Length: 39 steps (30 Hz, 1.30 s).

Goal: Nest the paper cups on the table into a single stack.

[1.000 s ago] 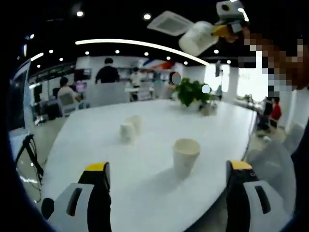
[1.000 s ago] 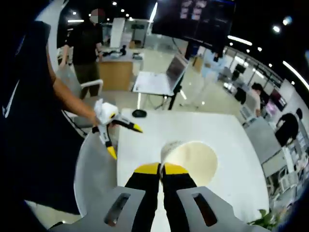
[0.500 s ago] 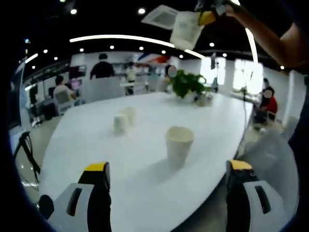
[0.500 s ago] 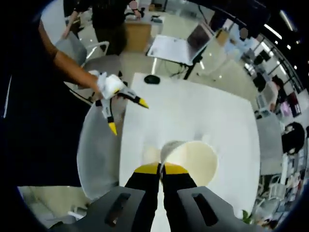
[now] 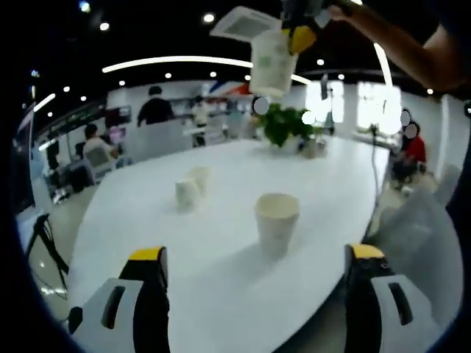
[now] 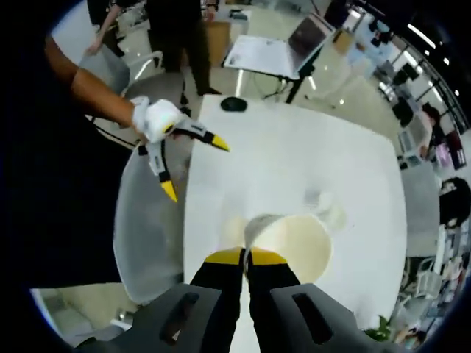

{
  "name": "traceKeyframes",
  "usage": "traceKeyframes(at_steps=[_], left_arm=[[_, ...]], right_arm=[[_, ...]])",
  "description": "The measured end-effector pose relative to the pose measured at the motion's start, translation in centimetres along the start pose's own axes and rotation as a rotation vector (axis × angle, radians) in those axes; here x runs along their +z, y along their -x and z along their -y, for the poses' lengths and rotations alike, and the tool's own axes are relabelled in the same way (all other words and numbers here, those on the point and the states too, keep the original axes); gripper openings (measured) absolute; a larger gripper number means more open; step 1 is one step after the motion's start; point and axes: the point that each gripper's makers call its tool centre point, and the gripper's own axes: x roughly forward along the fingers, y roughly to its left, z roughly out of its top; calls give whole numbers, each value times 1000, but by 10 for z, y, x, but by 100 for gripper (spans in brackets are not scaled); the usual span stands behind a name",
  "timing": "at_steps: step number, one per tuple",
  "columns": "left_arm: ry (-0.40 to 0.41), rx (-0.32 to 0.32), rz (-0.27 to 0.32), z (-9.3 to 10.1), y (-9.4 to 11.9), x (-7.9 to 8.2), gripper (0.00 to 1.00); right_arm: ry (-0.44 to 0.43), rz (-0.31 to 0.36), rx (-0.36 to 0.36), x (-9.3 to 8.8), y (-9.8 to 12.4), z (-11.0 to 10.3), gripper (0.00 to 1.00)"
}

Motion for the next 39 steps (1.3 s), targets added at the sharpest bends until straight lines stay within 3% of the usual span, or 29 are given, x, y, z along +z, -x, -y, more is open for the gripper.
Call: traceKeyframes(at_steps=[16, 24, 39], left_arm=[[-5, -13, -16, 1, -5, -3, 97], [-14, 0, -8, -2, -3, -2, 94], [-10, -17, -17, -1, -5, -4, 98]], right_arm=[[-70, -29, 85, -14, -58, -3, 0], [-91, -44, 105, -21, -80, -7, 0], [-144, -70, 136, -30, -120, -18, 0]])
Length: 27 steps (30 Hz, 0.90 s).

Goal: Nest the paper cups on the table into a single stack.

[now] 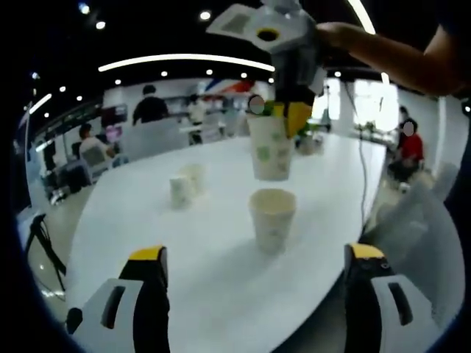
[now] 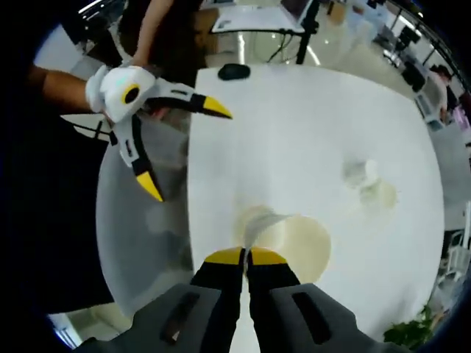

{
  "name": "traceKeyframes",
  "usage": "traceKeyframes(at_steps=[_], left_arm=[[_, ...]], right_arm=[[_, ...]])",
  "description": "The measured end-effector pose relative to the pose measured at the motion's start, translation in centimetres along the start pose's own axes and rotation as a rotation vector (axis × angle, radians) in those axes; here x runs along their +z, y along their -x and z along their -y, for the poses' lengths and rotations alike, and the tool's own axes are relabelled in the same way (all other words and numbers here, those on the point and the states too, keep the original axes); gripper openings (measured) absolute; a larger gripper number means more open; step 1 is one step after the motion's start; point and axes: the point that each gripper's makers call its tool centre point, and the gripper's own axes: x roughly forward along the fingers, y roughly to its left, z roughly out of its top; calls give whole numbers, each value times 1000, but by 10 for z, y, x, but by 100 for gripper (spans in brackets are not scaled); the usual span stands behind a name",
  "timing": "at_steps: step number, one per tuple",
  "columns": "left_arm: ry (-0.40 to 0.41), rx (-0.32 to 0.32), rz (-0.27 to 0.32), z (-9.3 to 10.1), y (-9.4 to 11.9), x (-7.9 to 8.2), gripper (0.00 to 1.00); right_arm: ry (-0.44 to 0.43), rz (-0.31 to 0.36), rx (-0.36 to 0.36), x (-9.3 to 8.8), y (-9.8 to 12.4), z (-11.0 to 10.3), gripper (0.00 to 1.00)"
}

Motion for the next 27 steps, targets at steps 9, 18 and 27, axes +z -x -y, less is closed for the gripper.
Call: traceKeyframes(at_steps=[9, 18, 27], left_arm=[[-4, 3, -1, -1, 0, -1, 98], [-3, 5, -6, -2, 0, -2, 98], [-1, 0, -10, -2, 0, -2, 97]], right_arm=[[-22, -6, 3, -2, -18, 0, 0], [-44, -18, 10, -5, -40, 1, 0], [-40, -20, 1, -6, -60, 1, 0]])
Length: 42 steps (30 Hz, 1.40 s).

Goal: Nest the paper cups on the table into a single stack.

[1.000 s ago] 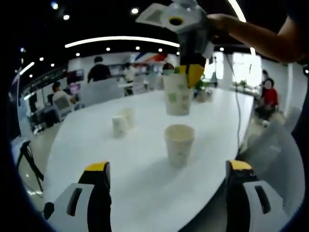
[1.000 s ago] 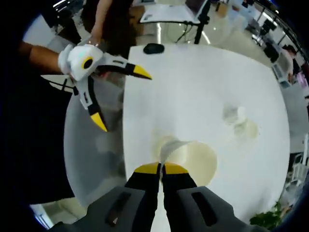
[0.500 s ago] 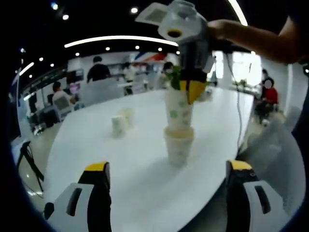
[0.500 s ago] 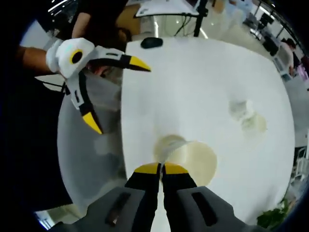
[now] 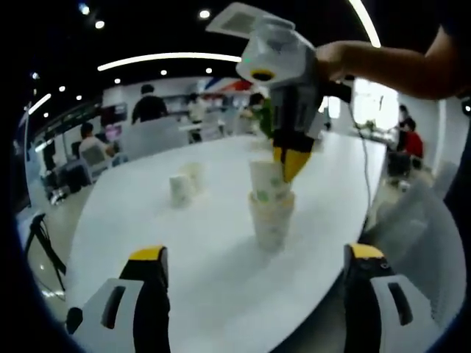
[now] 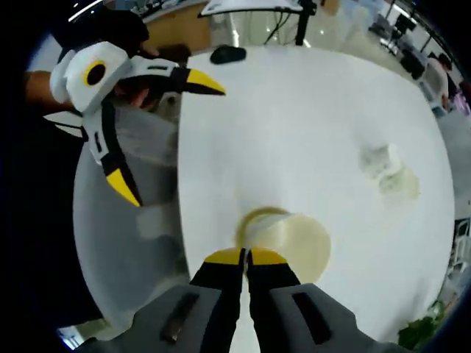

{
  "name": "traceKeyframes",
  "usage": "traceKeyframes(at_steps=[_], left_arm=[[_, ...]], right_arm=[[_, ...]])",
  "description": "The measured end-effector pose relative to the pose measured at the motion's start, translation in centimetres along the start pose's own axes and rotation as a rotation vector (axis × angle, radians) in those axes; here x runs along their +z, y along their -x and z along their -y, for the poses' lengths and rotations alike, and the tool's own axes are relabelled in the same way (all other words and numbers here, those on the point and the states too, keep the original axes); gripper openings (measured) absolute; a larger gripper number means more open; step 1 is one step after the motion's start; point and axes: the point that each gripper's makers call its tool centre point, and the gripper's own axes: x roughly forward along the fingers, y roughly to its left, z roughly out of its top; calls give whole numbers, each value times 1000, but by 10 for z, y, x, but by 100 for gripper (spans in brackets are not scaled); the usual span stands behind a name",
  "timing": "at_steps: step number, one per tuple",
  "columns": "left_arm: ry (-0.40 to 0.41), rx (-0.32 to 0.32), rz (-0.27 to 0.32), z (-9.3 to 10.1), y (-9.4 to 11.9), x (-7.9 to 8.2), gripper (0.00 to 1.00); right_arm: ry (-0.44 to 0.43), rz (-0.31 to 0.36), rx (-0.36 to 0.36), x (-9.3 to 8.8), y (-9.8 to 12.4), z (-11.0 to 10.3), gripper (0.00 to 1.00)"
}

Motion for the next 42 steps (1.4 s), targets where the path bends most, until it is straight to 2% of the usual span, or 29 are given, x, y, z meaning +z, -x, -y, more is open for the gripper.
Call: traceKeyframes(at_steps=[13, 15, 21, 28, 30, 35, 38, 42], left_arm=[[2, 1, -10, 0, 0, -3, 97], [4, 0, -12, 1, 0, -3, 97], [0, 1, -20, 0, -1, -5, 97], [4, 5, -19, -2, 0, -5, 97], [5, 6, -18, -2, 0, -4, 97], [13, 2, -7, -2, 0, -2, 98], [17, 2, 6, -2, 0, 0, 98], [20, -4, 21, -2, 0, 3, 98]], right_arm=[[14, 48, -15, -3, -32, -6, 1], [2, 97, 5, 3, -30, -10, 1], [20, 153, -47, 3, -25, 0, 9], [-19, 313, -106, 12, -1, 11, 25], [-52, 381, -132, 13, 11, 17, 29], [-180, 550, -207, 0, 34, 26, 43], [-239, 631, -233, -12, 38, 23, 49], [-314, 788, -274, -25, 42, 20, 59]])
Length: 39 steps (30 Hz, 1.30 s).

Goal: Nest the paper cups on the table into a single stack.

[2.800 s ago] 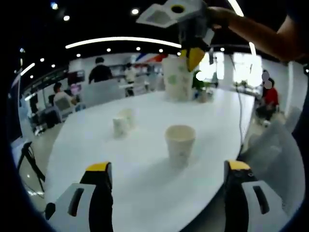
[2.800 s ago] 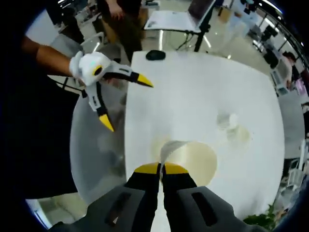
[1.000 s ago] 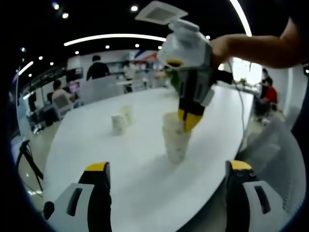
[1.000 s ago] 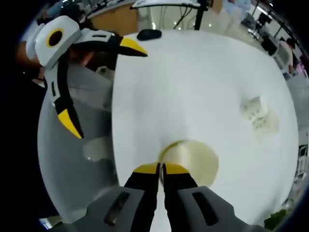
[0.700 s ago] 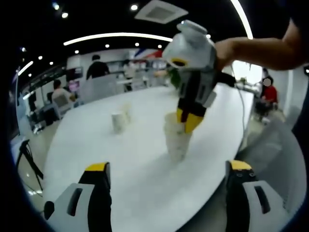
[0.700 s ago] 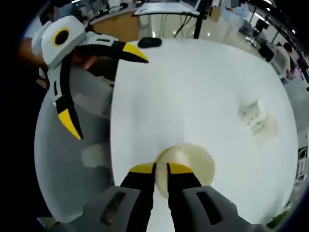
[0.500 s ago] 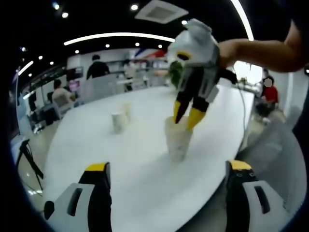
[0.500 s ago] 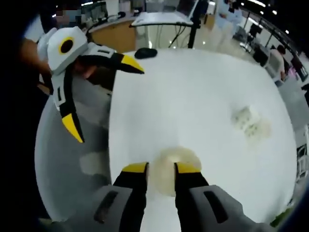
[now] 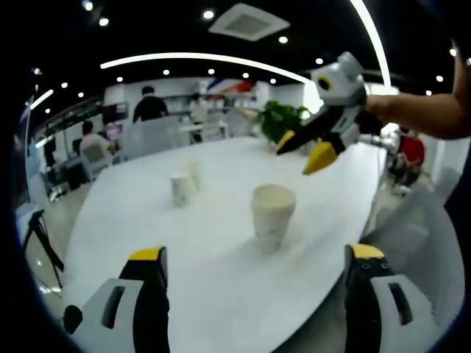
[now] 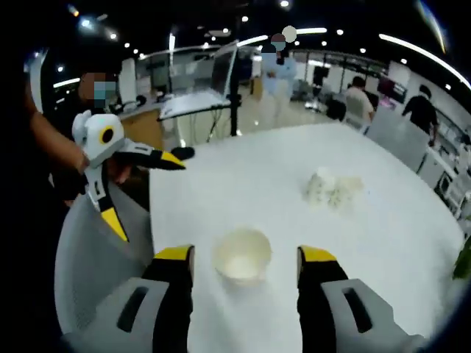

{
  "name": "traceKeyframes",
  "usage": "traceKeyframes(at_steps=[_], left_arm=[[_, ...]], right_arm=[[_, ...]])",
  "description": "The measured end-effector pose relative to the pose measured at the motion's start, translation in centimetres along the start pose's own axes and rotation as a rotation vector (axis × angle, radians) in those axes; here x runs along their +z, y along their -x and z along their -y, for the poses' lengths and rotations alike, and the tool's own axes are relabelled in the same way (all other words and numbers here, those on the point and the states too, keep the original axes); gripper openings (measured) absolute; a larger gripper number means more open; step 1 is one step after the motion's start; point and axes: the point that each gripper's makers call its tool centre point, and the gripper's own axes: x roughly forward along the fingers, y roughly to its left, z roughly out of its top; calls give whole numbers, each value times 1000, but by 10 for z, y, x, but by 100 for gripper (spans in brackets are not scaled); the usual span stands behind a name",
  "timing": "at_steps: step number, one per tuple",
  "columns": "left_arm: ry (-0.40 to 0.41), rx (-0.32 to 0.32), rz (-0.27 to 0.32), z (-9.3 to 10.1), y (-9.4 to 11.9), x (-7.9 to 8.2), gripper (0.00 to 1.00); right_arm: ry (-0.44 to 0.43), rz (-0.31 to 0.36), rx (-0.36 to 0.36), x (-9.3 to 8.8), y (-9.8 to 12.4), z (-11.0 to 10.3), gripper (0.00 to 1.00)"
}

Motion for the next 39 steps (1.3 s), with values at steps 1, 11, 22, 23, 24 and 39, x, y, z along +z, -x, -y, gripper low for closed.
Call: traceKeyframes(at_steps=[1, 11, 22, 23, 24, 39], left_arm=[[1, -1, 2, 0, 0, 0, 98], [33, -6, 39, -4, 2, 5, 98], [48, 18, 77, -13, 7, 10, 98], [41, 17, 73, -13, 7, 9, 98], [38, 17, 72, -13, 7, 9, 98], [69, 34, 51, -34, 6, -3, 98]], right_arm=[[-19, 25, -29, -6, 4, 4, 62], [-140, 199, -278, -44, 38, 34, 80], [-124, 322, -376, -50, 60, 13, 91], [-145, 326, -379, -51, 60, 13, 91], [-160, 324, -378, -54, 59, 14, 91], [-159, 301, -334, -58, 49, 6, 90]])
